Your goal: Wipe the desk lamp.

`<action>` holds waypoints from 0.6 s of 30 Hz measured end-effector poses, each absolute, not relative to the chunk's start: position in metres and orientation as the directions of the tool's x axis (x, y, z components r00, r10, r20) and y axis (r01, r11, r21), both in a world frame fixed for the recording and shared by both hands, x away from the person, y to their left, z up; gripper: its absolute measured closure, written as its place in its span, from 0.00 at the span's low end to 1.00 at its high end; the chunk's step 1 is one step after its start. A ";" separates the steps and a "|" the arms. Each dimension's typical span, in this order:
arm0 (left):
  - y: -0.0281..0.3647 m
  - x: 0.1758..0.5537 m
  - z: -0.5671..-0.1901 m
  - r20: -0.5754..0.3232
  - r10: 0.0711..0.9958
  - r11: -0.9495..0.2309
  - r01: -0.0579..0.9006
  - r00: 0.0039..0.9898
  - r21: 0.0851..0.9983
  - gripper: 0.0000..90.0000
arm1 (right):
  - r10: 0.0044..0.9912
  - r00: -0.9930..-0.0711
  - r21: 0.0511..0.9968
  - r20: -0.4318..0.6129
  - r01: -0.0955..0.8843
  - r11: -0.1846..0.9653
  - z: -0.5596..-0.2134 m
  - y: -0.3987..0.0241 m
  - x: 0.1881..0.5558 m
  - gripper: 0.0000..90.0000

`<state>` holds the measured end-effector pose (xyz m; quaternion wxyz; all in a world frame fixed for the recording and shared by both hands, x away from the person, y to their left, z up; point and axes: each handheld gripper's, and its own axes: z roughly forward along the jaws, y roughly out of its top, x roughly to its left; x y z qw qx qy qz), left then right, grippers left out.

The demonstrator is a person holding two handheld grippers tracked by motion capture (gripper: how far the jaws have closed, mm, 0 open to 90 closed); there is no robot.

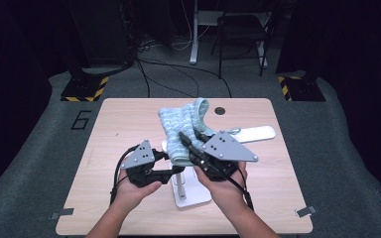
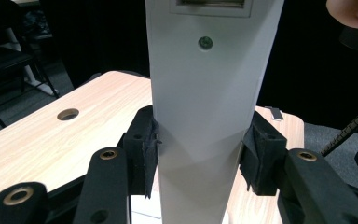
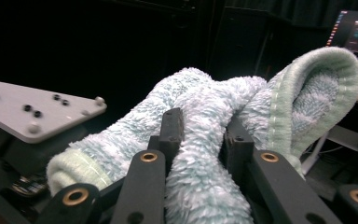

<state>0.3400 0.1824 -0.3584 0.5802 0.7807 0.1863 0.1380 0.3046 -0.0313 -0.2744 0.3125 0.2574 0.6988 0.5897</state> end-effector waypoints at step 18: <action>0.183 0.340 -0.358 -0.002 0.444 -0.263 0.132 0.896 0.956 0.58 | 0.765 -0.640 0.994 -0.072 0.014 0.105 -0.278 -0.079 0.306 0.81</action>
